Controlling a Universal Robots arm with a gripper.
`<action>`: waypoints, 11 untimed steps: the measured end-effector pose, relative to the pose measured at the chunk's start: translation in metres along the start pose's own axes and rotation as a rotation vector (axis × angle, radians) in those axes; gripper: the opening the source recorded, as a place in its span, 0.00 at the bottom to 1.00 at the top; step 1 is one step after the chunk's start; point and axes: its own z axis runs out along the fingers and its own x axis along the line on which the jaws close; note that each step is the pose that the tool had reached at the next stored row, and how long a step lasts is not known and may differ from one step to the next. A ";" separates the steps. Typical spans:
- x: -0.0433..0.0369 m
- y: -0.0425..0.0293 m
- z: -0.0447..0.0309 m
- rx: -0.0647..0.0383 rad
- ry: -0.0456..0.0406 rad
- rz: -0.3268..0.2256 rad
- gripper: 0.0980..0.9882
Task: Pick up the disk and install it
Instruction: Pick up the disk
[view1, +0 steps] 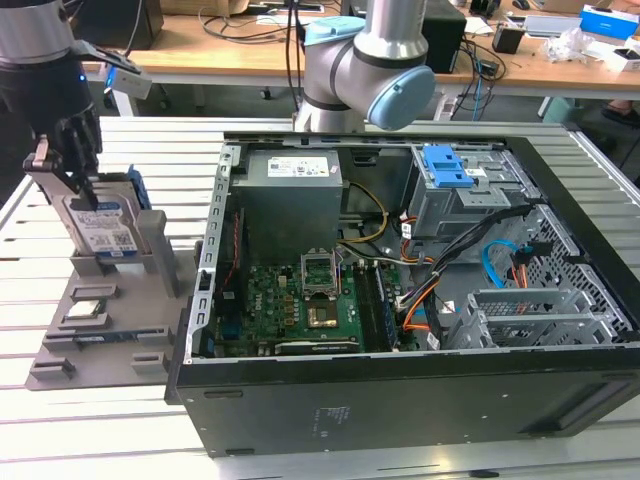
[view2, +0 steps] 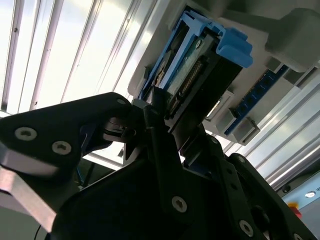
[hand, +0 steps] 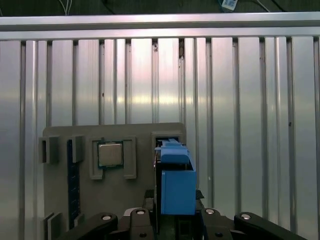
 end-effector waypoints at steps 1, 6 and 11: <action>-0.0002 0.0000 -0.0026 0.000 0.0001 0.000 0.30; -0.0006 0.0001 -0.0099 0.000 0.0000 0.000 0.30; -0.0012 -0.0001 -0.0204 0.000 0.0000 0.000 0.30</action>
